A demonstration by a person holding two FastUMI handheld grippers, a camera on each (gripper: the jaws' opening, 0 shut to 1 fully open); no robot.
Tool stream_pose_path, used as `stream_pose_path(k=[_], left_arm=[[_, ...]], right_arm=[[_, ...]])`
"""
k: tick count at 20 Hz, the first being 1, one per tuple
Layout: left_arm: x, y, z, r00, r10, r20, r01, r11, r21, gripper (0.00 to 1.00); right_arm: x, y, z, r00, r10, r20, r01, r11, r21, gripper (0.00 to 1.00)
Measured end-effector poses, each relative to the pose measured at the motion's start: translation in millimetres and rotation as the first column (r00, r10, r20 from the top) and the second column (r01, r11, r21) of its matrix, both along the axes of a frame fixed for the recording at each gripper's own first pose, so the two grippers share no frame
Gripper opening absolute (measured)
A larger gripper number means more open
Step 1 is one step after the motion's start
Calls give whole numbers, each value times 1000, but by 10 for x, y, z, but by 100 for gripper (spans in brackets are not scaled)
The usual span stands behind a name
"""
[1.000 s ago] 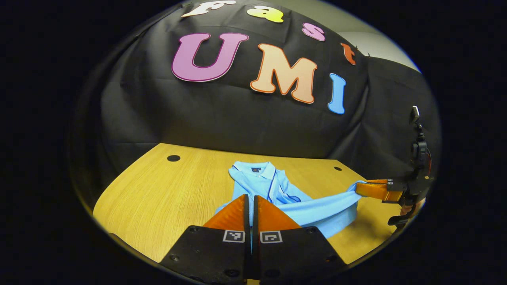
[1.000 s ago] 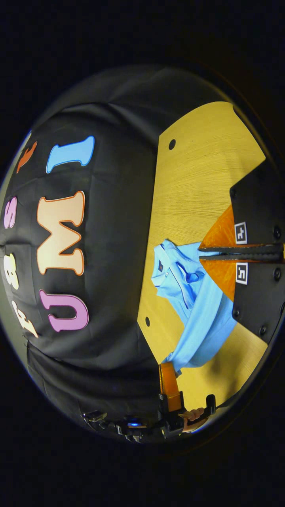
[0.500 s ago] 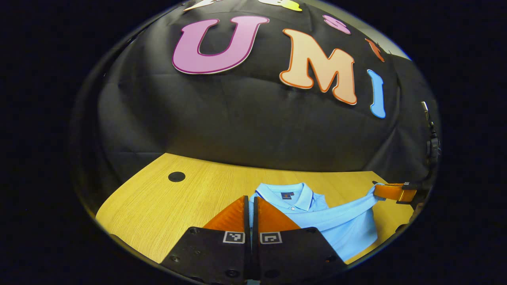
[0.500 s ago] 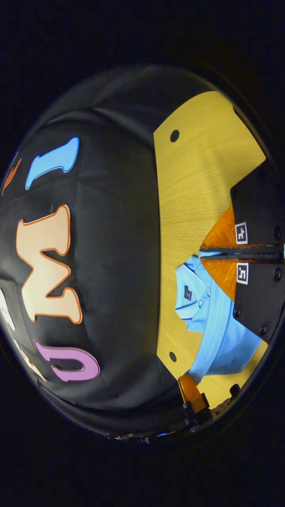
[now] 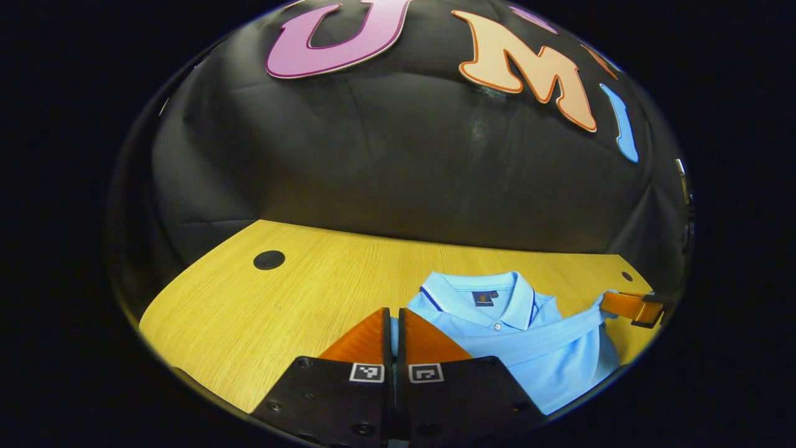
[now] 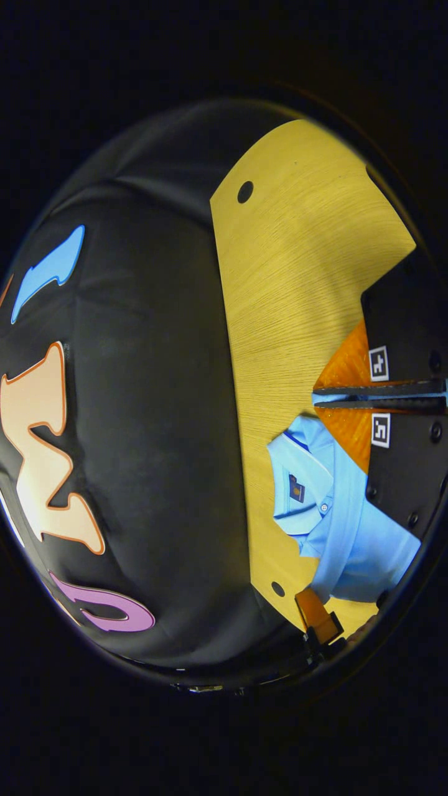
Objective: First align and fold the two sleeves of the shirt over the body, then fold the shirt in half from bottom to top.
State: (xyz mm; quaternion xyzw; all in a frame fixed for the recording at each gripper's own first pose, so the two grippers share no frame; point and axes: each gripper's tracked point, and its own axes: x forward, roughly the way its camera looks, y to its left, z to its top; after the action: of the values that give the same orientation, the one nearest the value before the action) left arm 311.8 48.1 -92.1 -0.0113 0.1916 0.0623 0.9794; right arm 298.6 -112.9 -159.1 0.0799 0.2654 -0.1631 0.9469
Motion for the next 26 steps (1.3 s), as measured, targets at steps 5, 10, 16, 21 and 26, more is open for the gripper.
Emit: stream_pose_path(k=[5, 10, 16, 21, 26], left_arm=[[-91, 34, 88, 999, 20, -31, -18, 997, 79, 39], [-430, 92, 432, 998, 47, 30, -51, 988, 148, 97], [-1109, -82, 892, 991, -10, 133, -6, 992, 122, 96], [-1753, -267, 996, 978, -57, 200, 33, 992, 123, 95], [-2137, -415, 893, 972, -91, 219, 65, 991, 120, 96]], right_arm=[[-51, 144, 161, 998, 57, 27, -58, 998, 25, 62], [-290, 139, 420, 995, 69, 71, -69, 998, 3, 98], [-823, 213, 931, 978, 111, 174, -96, 991, -93, 98], [-1347, 386, 1212, 953, 168, 252, -129, 978, -165, 98], [-1764, 483, 1229, 935, 180, 305, -117, 970, -213, 99]])
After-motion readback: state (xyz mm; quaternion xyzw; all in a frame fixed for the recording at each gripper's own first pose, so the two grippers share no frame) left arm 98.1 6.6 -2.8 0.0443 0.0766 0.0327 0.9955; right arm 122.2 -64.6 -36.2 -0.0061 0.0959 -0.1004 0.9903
